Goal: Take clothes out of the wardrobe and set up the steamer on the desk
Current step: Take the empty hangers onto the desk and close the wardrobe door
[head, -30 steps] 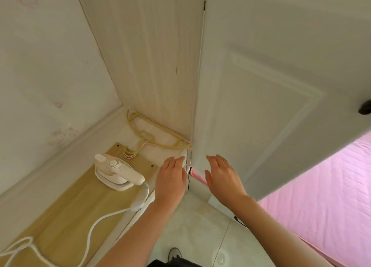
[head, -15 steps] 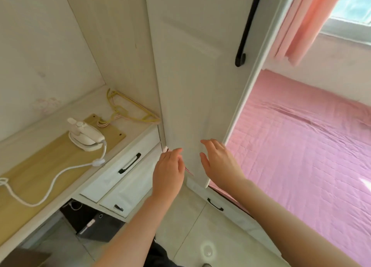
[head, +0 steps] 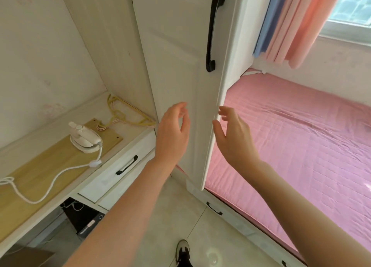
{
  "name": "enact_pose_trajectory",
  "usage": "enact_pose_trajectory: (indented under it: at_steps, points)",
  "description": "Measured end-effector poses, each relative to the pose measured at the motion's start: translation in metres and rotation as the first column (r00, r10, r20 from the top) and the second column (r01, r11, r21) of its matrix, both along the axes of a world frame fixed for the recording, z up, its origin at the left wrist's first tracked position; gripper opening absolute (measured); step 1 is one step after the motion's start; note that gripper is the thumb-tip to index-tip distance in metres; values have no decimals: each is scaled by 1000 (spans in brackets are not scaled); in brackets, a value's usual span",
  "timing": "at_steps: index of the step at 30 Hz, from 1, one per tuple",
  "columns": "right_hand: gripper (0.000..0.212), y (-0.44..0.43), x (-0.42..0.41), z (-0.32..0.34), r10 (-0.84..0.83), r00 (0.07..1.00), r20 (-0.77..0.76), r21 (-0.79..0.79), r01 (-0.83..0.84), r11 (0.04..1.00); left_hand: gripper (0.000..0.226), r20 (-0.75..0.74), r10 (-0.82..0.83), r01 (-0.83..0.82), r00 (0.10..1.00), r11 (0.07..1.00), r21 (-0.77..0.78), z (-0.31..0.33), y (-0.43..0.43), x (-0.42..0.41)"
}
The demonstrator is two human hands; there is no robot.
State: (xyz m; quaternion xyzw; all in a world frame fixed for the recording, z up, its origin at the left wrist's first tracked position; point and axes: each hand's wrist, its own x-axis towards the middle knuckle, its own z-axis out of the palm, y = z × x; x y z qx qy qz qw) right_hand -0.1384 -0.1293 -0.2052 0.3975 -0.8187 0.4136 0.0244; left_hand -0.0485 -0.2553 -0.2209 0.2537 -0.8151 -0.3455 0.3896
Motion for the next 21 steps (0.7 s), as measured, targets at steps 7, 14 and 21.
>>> enact_pose_trajectory:
  at_steps: [7,14,21]
  points:
    - [41,-18,-17,13,-75,989,126,-107,89,990,34,-159,-74,60,985,994,-90,40,-19,-42]
    - [48,-36,-26,19,10,975,221,-189,33,981,47,-223,-118,72,968,977,-203,43,-24,-72]
    - [31,-45,-36,14,36,975,220,-246,19,969,58,-238,-264,185,935,933,-309,38,-34,-97]
